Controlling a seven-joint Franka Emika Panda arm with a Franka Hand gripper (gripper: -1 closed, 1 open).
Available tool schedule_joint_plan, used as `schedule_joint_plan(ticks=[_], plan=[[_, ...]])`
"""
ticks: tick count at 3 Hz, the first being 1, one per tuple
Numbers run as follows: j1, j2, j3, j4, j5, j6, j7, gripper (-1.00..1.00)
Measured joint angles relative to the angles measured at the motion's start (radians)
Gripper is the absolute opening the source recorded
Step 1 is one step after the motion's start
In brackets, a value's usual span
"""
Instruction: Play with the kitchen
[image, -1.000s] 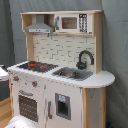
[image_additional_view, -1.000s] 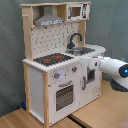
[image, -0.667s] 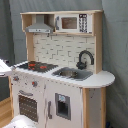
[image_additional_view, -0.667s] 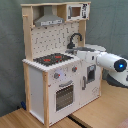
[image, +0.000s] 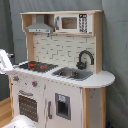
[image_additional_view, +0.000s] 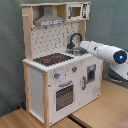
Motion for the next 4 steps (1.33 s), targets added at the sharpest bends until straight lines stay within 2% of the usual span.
schedule_joint_plan(ticks=[1,2,4], plan=[[-0.026,0.028,-0.004,0.014,0.023,-0.027,0.089,1.0],[-0.071,0.063,0.008,0.041,0.069,-0.029,0.15,1.0],[-0.209,0.129,-0.002,0.135,0.159,-0.038,0.239,1.0]])
